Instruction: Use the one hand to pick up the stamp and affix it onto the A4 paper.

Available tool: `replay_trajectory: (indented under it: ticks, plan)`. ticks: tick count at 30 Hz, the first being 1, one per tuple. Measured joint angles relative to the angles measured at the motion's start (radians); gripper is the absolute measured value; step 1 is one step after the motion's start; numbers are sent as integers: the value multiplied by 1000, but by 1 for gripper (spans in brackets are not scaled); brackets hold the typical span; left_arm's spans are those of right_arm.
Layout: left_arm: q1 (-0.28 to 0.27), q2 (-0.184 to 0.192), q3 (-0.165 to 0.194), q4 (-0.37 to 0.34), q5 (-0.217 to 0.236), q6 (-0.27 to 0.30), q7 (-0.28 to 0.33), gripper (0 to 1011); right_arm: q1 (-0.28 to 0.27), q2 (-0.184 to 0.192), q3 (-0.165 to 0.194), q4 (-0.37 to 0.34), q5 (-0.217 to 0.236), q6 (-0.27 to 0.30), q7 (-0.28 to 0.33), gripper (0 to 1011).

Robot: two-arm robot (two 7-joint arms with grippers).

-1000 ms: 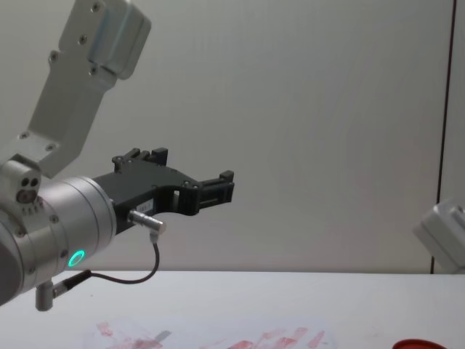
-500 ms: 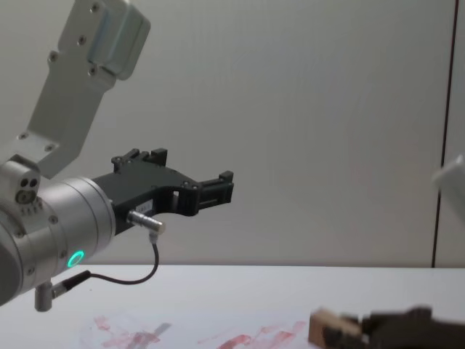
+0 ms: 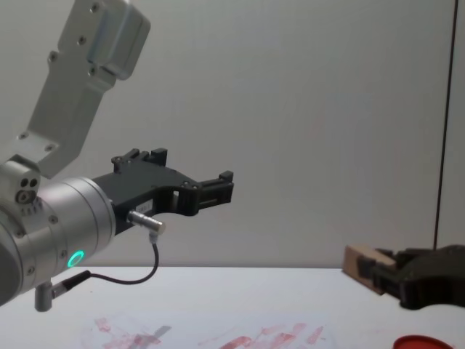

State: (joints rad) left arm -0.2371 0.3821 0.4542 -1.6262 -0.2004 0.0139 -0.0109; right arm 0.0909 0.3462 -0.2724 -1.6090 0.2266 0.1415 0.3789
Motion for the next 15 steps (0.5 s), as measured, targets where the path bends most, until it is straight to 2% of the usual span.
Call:
replay_trajectory:
  ticks: [15]
  plan:
    - [0, 0, 0, 0, 0, 0, 0, 1003, -13, 38, 32, 5, 12, 26, -32, 216]
